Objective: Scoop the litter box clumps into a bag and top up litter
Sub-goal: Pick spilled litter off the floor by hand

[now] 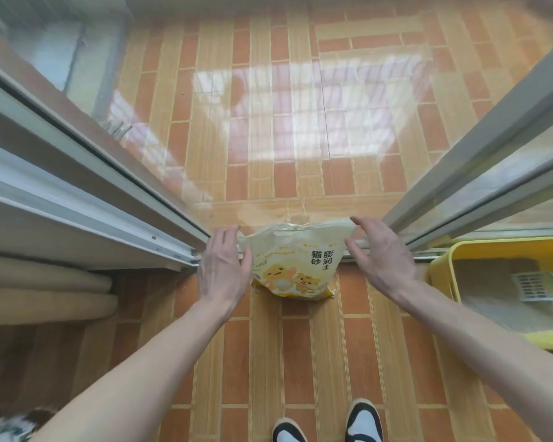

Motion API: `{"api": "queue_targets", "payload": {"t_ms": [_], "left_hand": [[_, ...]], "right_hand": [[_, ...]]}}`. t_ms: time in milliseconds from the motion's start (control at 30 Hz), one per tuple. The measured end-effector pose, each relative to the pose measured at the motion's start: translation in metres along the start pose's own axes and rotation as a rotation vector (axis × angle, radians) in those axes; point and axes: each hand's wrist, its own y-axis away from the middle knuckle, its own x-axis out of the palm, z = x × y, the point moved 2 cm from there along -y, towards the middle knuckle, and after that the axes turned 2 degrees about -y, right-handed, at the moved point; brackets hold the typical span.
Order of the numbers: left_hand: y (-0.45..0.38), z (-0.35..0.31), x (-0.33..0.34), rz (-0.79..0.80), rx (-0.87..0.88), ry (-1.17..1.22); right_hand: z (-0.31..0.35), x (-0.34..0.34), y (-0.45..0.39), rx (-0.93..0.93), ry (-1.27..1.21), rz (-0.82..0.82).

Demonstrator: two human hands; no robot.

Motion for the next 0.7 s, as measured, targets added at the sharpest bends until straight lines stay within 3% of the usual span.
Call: {"api": "queue_targets", "payload": {"t_ms": [200, 433, 700], "left_hand": [[0.038, -0.048, -0.061, -0.045, 0.128, 0.077], [0.083, -0.123, -0.17, -0.122, 0.332, -0.068], [0.147, -0.229, -0.328, -0.14, 0.565, -0.037]], "right_hand": [[0.049, -0.061, 0.037, -0.192, 0.124, -0.088], [0.121, -0.179, 0.099, -0.135, 0.152, -0.208], [0.19, -0.347, 0.203, -0.031, 0.137, -0.378]]}}
